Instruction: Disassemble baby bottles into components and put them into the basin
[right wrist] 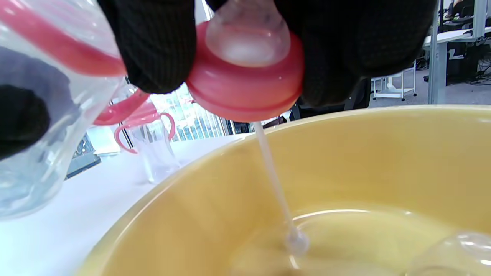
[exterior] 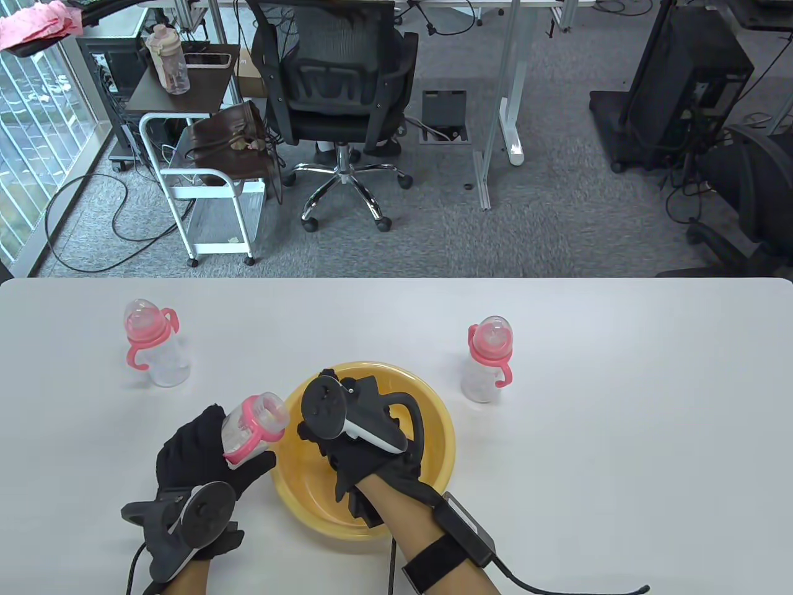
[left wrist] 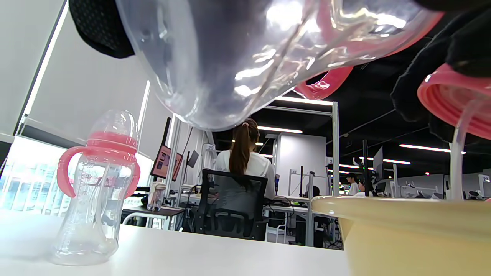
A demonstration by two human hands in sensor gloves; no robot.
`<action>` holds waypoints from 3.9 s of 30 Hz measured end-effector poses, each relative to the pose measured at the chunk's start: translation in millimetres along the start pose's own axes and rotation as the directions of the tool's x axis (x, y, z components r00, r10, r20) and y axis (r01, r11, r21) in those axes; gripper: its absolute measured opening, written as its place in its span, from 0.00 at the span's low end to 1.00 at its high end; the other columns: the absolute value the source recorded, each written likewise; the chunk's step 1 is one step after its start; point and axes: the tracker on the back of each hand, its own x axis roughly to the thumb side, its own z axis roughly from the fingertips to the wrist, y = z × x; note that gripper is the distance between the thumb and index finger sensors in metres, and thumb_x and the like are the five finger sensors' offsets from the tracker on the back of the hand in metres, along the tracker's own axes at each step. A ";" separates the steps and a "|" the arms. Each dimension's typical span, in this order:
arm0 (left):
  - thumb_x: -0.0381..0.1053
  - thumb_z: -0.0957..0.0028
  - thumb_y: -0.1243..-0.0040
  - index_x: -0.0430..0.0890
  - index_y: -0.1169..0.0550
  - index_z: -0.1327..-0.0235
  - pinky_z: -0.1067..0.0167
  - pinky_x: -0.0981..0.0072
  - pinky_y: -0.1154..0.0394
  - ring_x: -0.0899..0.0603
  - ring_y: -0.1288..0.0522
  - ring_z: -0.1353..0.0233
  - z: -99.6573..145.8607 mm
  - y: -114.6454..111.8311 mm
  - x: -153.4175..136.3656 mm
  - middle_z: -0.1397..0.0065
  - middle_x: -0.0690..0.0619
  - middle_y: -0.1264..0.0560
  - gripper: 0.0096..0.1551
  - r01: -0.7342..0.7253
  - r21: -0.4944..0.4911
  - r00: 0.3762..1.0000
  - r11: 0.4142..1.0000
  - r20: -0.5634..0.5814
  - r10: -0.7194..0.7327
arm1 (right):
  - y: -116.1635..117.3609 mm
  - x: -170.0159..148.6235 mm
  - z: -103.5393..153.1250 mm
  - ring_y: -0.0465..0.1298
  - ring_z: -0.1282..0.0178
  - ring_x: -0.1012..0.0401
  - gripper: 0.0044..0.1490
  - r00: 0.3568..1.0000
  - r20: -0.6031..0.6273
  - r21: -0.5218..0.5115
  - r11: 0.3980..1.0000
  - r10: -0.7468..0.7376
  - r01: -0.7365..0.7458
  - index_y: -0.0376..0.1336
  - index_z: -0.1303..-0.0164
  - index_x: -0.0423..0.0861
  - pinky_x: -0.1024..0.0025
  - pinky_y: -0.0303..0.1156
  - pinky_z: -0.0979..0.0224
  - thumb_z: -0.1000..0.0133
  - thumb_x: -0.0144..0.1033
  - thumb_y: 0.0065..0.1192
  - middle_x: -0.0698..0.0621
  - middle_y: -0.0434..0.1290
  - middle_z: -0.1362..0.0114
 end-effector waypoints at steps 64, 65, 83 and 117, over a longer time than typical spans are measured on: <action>0.82 0.68 0.53 0.44 0.34 0.26 0.32 0.42 0.26 0.40 0.20 0.30 4.5 6.9 38.6 0.30 0.46 0.24 0.62 -0.037 0.012 0.960 0.999 0.280 0.033 | -10.1 -29.5 74.8 0.57 0.17 0.28 0.57 0.850 0.462 -0.095 0.938 -0.254 0.332 0.39 0.11 0.40 0.23 0.50 0.22 0.40 0.49 0.64 0.28 0.46 0.13; 0.82 0.68 0.53 0.44 0.34 0.26 0.31 0.42 0.27 0.40 0.20 0.30 5.4 7.7 40.5 0.30 0.46 0.24 0.62 -0.040 0.012 0.957 0.999 0.288 0.034 | -8.5 -29.4 74.5 0.56 0.17 0.28 0.59 0.852 0.461 -0.079 0.945 -0.249 0.318 0.37 0.11 0.41 0.22 0.49 0.22 0.41 0.50 0.64 0.27 0.44 0.13; 0.82 0.69 0.53 0.44 0.34 0.26 0.31 0.42 0.27 0.41 0.20 0.29 10.0 9.8 46.5 0.29 0.46 0.25 0.62 -0.047 0.015 0.938 0.999 0.346 0.039 | -2.1 -31.4 71.0 0.63 0.24 0.28 0.56 0.830 0.464 -0.076 0.919 -0.311 0.387 0.44 0.12 0.42 0.23 0.54 0.23 0.42 0.53 0.67 0.29 0.56 0.18; 0.82 0.64 0.52 0.40 0.33 0.26 0.34 0.40 0.26 0.38 0.20 0.32 -0.8 -7.2 -4.2 0.31 0.43 0.24 0.62 -0.060 0.025 0.998 0.998 -0.009 0.060 | 26.5 -23.7 -3.0 0.69 0.29 0.27 0.50 0.998 -0.064 0.236 0.972 0.001 0.015 0.50 0.13 0.37 0.25 0.60 0.27 0.38 0.53 0.59 0.24 0.63 0.23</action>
